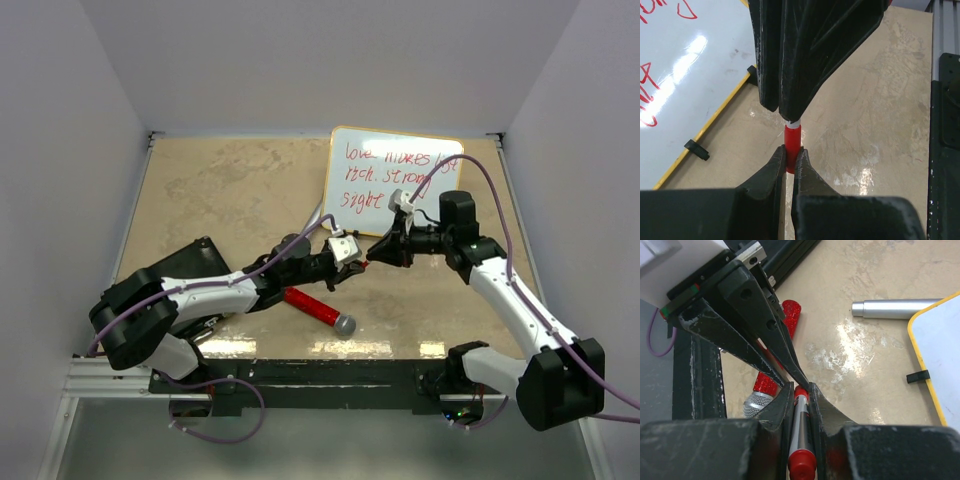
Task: Write a sentence on the whiteboard
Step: Insert the whiteboard marker without the cap into the pen cap.
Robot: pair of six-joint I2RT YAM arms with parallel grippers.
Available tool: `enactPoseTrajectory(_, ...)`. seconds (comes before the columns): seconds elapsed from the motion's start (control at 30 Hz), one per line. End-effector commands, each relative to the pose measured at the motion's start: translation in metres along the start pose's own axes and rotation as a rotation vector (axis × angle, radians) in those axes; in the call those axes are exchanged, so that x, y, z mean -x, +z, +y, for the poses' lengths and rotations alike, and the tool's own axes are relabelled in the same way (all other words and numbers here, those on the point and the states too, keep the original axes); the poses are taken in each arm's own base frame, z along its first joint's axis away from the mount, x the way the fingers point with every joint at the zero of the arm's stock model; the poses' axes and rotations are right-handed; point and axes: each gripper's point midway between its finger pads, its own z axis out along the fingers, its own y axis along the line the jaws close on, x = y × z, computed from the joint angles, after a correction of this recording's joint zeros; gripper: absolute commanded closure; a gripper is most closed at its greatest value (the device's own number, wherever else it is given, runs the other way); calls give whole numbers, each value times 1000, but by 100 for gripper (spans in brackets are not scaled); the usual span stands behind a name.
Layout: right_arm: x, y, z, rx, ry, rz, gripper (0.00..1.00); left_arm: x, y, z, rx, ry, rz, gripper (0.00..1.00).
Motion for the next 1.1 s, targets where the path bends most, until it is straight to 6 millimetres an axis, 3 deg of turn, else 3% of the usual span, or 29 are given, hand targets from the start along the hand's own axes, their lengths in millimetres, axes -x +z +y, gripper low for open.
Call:
enactPoseTrajectory(0.0,7,3,-2,9,-26,-5,100,70,4,2,6,6,-189,100)
enactPoseTrajectory(0.27,3,9,-4,21,-8,17,100,106,8,2,13,58,-250,100)
enactPoseTrajectory(0.6,-16,29,-9,71,53,106,100,221,-1,8,66,183,-482,100)
enactPoseTrajectory(0.8,-26,36,-9,111,93,137,100,265,-10,13,89,248,-568,100)
enactPoseTrajectory(0.87,-25,35,-9,115,85,138,100,263,-9,13,89,253,-559,100)
enactPoseTrajectory(0.97,-20,32,-14,72,63,136,100,240,-8,11,83,230,-522,100)
enactPoseTrajectory(1.0,-19,31,-15,62,57,137,100,214,-5,11,78,210,-474,100)
enactPoseTrajectory(1.07,-20,30,-15,54,52,135,100,199,-9,10,73,158,-475,100)
